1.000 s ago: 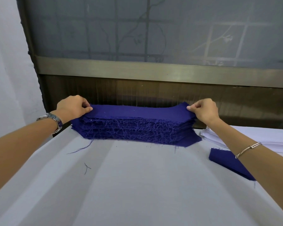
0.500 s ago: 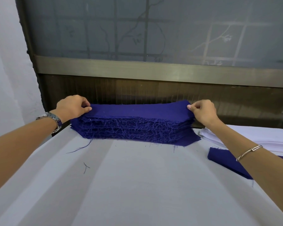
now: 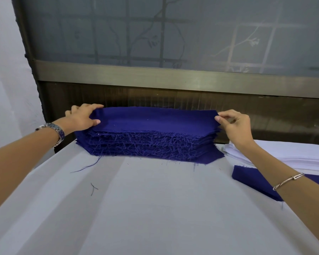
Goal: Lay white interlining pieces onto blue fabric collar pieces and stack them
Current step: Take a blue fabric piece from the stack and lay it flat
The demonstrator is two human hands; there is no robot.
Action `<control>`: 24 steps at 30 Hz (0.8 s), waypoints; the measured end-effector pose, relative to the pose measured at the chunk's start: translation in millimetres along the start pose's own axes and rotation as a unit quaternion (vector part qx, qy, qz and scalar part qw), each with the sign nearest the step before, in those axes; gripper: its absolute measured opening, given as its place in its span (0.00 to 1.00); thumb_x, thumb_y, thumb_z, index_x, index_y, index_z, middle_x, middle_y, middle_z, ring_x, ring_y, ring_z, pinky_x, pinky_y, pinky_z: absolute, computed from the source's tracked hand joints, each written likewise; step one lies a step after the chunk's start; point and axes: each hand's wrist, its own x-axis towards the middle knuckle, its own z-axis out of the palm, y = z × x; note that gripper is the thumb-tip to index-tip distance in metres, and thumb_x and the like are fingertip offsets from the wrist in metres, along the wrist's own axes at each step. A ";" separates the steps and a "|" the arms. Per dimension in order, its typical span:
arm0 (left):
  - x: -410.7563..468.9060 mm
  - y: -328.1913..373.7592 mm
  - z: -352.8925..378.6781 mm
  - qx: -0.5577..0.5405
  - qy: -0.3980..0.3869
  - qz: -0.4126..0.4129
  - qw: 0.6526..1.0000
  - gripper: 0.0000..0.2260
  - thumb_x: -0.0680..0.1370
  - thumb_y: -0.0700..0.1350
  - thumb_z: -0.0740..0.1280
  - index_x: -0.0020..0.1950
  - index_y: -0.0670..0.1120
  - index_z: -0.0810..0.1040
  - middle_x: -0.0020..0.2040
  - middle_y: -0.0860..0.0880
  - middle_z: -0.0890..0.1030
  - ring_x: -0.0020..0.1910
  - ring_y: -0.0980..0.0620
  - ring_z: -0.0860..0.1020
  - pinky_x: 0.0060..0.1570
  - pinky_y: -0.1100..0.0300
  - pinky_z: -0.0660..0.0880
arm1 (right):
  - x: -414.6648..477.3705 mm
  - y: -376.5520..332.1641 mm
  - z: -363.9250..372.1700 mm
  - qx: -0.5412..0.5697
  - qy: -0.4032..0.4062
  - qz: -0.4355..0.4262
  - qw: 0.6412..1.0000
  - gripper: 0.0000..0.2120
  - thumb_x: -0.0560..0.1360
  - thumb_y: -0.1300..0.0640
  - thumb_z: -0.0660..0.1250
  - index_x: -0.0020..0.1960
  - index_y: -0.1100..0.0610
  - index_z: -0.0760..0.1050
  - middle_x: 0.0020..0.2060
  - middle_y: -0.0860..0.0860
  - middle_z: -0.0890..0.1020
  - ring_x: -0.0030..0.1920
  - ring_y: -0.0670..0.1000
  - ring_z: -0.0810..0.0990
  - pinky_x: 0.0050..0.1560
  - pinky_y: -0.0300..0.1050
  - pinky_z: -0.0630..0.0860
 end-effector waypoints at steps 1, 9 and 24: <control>-0.2 1.1 -0.4 0.003 0.002 0.012 1.000 0.26 0.81 0.46 0.66 0.77 0.58 0.62 0.78 0.45 0.62 0.74 0.34 0.58 0.70 0.39 0.57 | -0.1 0.9 -0.2 0.002 -0.002 0.004 1.000 0.09 0.79 0.64 0.68 0.58 0.62 0.82 0.52 0.58 0.83 0.55 0.59 0.82 0.56 0.59 0.81; -10.3 -6.5 -15.1 0.051 0.163 0.067 0.983 0.12 0.76 0.52 0.72 0.57 0.49 0.82 0.67 0.48 0.76 0.68 0.41 0.65 0.66 0.46 0.57 | 0.2 -0.5 1.5 0.066 -0.003 0.041 0.997 0.06 0.80 0.63 0.66 0.56 0.58 0.80 0.51 0.55 0.84 0.50 0.52 0.83 0.47 0.41 0.81; -54.7 25.3 -65.1 -0.300 0.040 0.081 0.950 0.10 0.73 0.56 0.68 0.50 0.54 0.82 0.37 0.58 0.85 0.35 0.62 0.82 0.42 0.64 0.74 | 3.3 -37.8 -95.4 0.069 -0.013 0.117 0.991 0.06 0.77 0.59 0.71 0.44 0.51 0.79 0.36 0.47 0.86 0.31 0.42 0.81 0.33 0.34 0.80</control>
